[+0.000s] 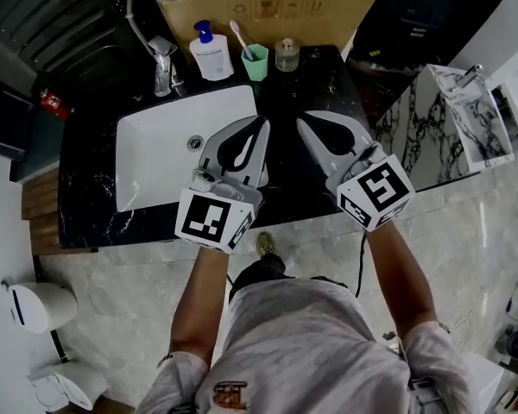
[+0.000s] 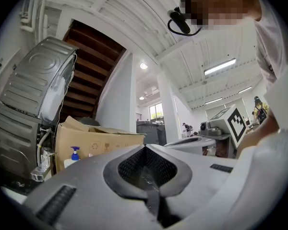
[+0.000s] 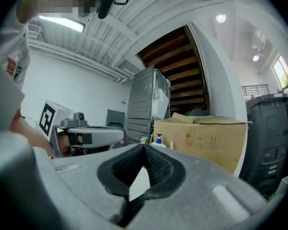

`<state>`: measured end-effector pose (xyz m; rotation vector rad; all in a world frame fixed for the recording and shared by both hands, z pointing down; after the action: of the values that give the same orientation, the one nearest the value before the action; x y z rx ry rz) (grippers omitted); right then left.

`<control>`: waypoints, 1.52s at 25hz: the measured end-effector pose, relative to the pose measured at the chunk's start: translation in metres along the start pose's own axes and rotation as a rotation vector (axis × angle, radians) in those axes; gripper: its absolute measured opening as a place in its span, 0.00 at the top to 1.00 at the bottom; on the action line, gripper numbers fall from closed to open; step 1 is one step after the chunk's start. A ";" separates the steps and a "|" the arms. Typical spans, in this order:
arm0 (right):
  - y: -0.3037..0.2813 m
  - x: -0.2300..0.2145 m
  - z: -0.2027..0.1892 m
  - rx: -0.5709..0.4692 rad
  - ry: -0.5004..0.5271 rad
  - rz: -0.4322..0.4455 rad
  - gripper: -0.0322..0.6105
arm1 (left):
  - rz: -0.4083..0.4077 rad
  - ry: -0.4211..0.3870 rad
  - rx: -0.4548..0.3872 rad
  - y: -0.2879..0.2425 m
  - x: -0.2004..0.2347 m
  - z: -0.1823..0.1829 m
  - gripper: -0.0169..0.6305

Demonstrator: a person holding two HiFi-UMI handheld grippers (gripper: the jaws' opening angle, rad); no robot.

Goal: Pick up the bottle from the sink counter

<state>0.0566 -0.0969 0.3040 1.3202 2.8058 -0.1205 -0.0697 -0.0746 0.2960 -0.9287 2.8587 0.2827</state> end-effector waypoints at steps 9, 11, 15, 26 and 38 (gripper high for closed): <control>-0.049 -0.020 -0.006 0.036 0.002 -0.081 0.95 | -0.067 0.028 -0.006 -0.025 0.042 -0.031 0.97; -0.056 -0.026 -0.006 0.042 0.001 -0.098 0.95 | -0.076 0.035 -0.008 -0.030 0.049 -0.036 0.97; -0.068 -0.043 -0.010 0.072 -0.006 -0.131 0.90 | -0.087 0.049 -0.003 -0.040 0.058 -0.043 0.97; -0.098 -0.097 -0.040 0.193 -0.043 -0.177 0.64 | -0.053 0.066 0.037 -0.063 0.077 -0.063 0.97; -0.133 -0.163 -0.081 0.300 -0.083 -0.225 0.46 | -0.026 0.076 0.085 -0.101 0.094 -0.093 0.97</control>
<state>0.0574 -0.2996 0.4029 1.0058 2.9382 -0.6098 -0.0907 -0.2281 0.3563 -0.9797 2.8988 0.1251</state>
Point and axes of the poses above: the fingertips, and each gripper's own axes: y backward along the fingers, x to its left, z out of its top, the point moved 6 cm from there along y, backward along the fingers, and after that the axes turned 10 degrees about -y, right-handed, at the moved point
